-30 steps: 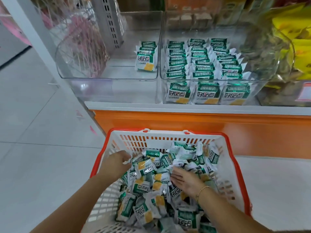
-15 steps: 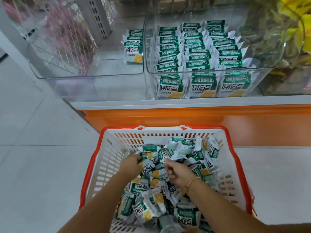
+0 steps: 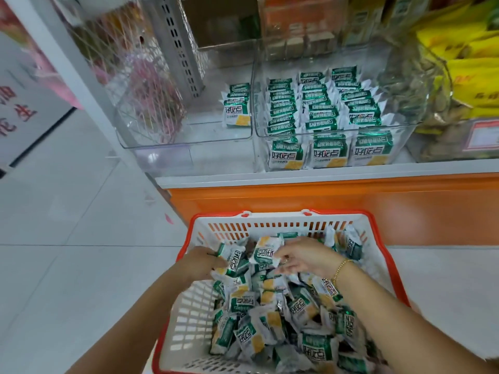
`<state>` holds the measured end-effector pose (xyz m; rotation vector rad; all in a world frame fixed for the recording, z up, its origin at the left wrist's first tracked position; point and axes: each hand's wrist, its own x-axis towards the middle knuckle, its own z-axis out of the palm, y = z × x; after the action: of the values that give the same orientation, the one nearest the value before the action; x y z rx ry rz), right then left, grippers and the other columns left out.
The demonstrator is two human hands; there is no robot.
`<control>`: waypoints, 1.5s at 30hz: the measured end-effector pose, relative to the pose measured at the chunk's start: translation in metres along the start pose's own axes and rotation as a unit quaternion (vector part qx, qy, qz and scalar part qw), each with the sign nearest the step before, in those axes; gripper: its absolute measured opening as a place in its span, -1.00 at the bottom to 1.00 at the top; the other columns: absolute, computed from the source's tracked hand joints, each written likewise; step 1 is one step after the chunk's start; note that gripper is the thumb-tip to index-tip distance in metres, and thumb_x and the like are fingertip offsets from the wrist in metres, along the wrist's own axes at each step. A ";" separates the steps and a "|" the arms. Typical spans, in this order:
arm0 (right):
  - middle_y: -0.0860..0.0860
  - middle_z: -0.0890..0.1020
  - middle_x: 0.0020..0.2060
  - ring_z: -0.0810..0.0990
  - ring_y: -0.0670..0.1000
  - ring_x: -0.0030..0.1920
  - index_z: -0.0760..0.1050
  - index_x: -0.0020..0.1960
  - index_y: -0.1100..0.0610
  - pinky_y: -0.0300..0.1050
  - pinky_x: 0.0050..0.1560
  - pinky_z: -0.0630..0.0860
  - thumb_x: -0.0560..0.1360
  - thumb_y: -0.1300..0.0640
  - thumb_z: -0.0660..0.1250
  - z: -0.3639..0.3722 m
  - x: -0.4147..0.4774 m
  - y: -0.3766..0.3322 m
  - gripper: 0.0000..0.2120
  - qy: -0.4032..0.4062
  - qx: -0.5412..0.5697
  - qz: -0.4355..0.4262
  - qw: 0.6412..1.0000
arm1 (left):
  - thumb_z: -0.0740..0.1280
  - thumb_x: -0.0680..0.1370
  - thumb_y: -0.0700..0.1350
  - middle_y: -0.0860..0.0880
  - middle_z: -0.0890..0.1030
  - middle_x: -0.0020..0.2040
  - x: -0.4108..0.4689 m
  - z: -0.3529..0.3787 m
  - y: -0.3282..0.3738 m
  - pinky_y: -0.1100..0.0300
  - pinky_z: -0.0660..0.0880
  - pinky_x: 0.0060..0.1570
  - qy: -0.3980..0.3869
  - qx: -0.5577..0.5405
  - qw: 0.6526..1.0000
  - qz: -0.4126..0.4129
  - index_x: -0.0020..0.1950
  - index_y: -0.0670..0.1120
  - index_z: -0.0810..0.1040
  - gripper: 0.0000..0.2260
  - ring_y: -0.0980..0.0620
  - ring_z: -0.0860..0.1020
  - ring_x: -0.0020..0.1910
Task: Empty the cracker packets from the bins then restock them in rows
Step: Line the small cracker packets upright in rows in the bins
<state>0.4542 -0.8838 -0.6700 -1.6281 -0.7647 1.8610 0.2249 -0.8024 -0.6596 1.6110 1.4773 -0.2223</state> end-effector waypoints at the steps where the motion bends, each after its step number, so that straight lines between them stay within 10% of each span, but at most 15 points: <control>1: 0.22 0.60 0.03 0.68 0.09 -0.14 0.46 0.08 0.33 -0.25 -0.25 0.59 0.54 0.25 0.34 -0.003 -0.012 -0.014 -0.82 0.002 -0.080 -0.025 0.996 | 0.32 0.54 -0.28 -0.11 0.48 -0.20 -0.013 -0.009 0.004 0.46 0.43 -0.28 -0.022 0.003 0.999 0.029 -0.02 -0.26 0.56 -0.93 -0.03 0.52 -0.25; 5: -0.04 0.42 -0.47 0.65 0.01 -0.33 0.30 -0.24 0.14 -0.37 -0.61 0.29 0.53 0.25 0.34 -0.011 -0.068 -0.067 -0.75 0.021 -0.332 -0.120 0.935 | 0.33 0.54 -0.27 0.03 0.57 -0.07 -0.051 -0.041 0.014 -0.02 0.52 0.17 -0.018 -0.083 0.991 0.101 0.13 -0.21 0.53 -0.83 0.03 0.57 -0.06; 10: 0.05 0.41 -0.43 0.52 -0.10 -0.43 0.32 -0.20 0.11 -0.36 -0.54 0.31 0.55 0.20 0.33 0.001 -0.112 -0.097 -0.78 -0.054 -0.405 -0.185 0.894 | 0.47 0.39 -0.20 -0.10 0.59 -0.13 -0.102 -0.054 0.034 0.29 0.56 -0.23 0.008 -0.228 0.966 0.125 -0.01 -0.17 0.56 -0.79 0.00 0.57 -0.20; 16: 0.02 0.48 -0.41 0.51 -0.10 -0.41 0.37 -0.12 0.12 -0.26 -0.33 0.43 0.58 0.17 0.27 0.023 -0.110 -0.113 -0.87 -0.096 -0.340 -0.274 0.895 | 0.34 0.51 -0.23 -0.13 0.62 -0.05 -0.119 -0.041 0.053 0.29 0.53 -0.17 -0.037 -0.271 0.954 0.126 0.15 -0.12 0.57 -0.77 -0.01 0.55 -0.15; 23: 0.02 0.59 -0.49 0.58 -0.03 -0.45 0.39 -0.14 0.11 -0.13 -0.35 0.51 0.56 0.07 0.31 0.031 -0.114 -0.139 -0.83 0.066 -0.366 -0.309 0.875 | 0.25 0.55 0.08 -0.12 0.65 0.04 -0.119 -0.048 0.080 0.21 0.55 -0.14 -0.068 -0.363 0.914 0.167 0.15 -0.08 0.59 -0.68 0.01 0.60 -0.11; 26: 0.02 0.61 -0.52 0.53 -0.10 -0.55 0.45 -0.17 0.11 -0.27 -0.47 0.42 0.53 0.05 0.36 0.044 -0.115 -0.153 -0.82 0.152 -0.361 -0.344 0.854 | 0.43 0.36 0.26 -0.05 0.64 0.14 -0.119 -0.059 0.083 0.02 0.50 0.21 -0.062 -0.318 0.923 0.210 0.18 -0.03 0.59 -0.49 -0.02 0.59 0.09; 31: -0.06 0.59 -0.26 0.57 -0.08 -0.39 0.50 -0.15 0.07 -0.26 -0.33 0.48 0.44 -0.04 0.44 0.060 -0.105 -0.176 -0.80 0.250 -0.296 -0.420 0.821 | 0.47 0.41 0.00 -0.17 0.65 0.10 -0.115 -0.081 0.090 -0.06 0.44 0.28 -0.029 -0.373 0.896 0.240 0.20 -0.12 0.57 -0.59 -0.20 0.56 0.19; 36: -0.10 0.56 0.04 0.56 -0.22 -0.07 0.37 0.31 0.09 -0.44 -0.23 0.51 0.42 -0.15 0.39 0.059 -0.097 -0.215 -0.44 0.083 -0.285 -0.270 0.916 | 0.30 0.52 -0.05 -0.16 0.64 0.14 -0.102 -0.108 0.100 -0.01 0.48 0.25 -0.012 -0.461 0.843 0.276 0.23 -0.20 0.55 -0.65 -0.10 0.58 0.18; 45: 0.14 0.56 -0.08 0.51 0.04 -0.11 0.54 0.17 0.31 -0.17 -0.09 0.43 0.44 0.04 0.46 0.068 -0.044 -0.305 -0.58 0.014 -0.286 -0.225 0.931 | 0.21 0.50 0.24 -0.05 0.65 0.13 -0.064 -0.146 0.116 -0.04 0.44 0.27 0.096 -0.529 0.788 0.299 0.19 0.01 0.55 -0.58 0.00 0.59 0.16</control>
<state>0.4022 -0.7090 -0.4121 -1.6069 -1.6280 1.3483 0.2461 -0.7297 -0.4775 1.0389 0.8279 1.0007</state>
